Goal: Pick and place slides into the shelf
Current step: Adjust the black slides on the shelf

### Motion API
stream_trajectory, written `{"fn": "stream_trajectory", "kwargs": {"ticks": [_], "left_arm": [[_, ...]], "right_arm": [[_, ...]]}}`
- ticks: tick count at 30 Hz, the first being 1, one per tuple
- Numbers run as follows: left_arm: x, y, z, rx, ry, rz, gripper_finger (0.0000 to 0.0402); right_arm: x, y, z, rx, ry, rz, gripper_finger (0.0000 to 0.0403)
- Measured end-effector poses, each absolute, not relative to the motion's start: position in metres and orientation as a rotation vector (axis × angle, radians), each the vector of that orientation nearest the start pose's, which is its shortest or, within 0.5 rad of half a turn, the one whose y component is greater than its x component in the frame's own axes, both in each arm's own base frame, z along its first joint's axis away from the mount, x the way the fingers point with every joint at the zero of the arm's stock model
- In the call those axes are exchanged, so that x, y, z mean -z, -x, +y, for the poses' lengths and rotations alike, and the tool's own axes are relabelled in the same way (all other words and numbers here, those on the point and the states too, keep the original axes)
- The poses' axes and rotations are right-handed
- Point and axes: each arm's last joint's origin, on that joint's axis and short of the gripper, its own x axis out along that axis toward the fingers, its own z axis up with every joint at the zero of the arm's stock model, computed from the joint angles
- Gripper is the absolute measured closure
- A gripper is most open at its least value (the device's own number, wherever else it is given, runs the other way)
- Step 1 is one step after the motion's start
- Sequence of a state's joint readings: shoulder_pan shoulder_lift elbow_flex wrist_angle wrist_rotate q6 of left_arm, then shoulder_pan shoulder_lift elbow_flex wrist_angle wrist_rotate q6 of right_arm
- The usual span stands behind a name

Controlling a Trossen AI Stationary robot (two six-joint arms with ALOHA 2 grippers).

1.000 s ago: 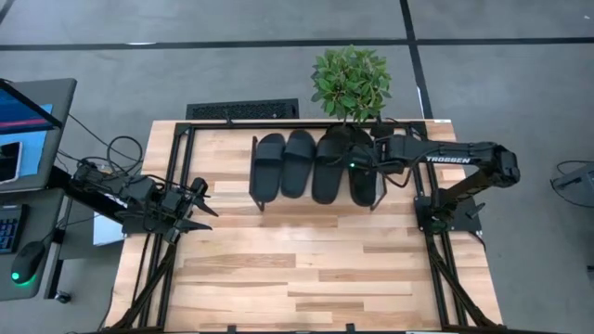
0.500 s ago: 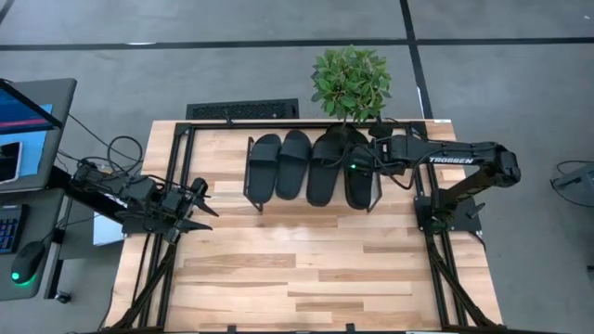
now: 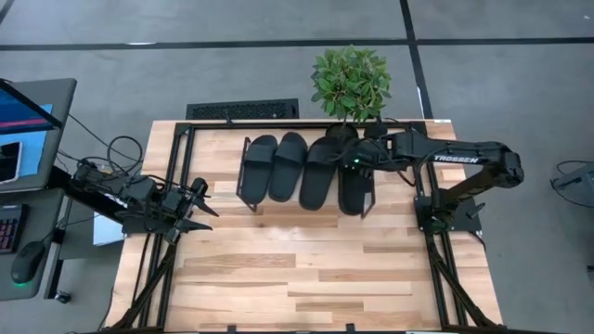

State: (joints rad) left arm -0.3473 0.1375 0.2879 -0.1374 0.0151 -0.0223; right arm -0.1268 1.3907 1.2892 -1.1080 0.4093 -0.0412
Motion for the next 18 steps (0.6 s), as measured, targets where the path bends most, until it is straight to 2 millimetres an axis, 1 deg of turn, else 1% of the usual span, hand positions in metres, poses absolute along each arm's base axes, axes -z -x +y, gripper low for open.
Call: {"fn": "stream_trajectory", "kwargs": {"ticks": [6, 10, 16, 18], "left_arm": [[-0.237, -0.083, -0.030, 0.345, 0.025, -0.010, 0.0242], [-0.237, -0.083, -0.030, 0.334, 0.025, -0.010, 0.0242], [-0.237, -0.083, -0.030, 0.334, 0.024, -0.010, 0.0242], [-0.237, -0.083, -0.030, 0.333, 0.024, -0.010, 0.0242]], "right_arm": [[-0.323, -0.240, -0.041, 0.439, 0.204, 1.168, 0.0403], [-0.331, -0.234, -0.037, 0.468, 0.230, 1.121, 0.0403], [-0.340, -0.228, -0.039, 0.613, 0.287, 1.050, 0.0403], [-0.343, -0.229, -0.038, 0.616, 0.287, 1.014, 0.0403]]}}
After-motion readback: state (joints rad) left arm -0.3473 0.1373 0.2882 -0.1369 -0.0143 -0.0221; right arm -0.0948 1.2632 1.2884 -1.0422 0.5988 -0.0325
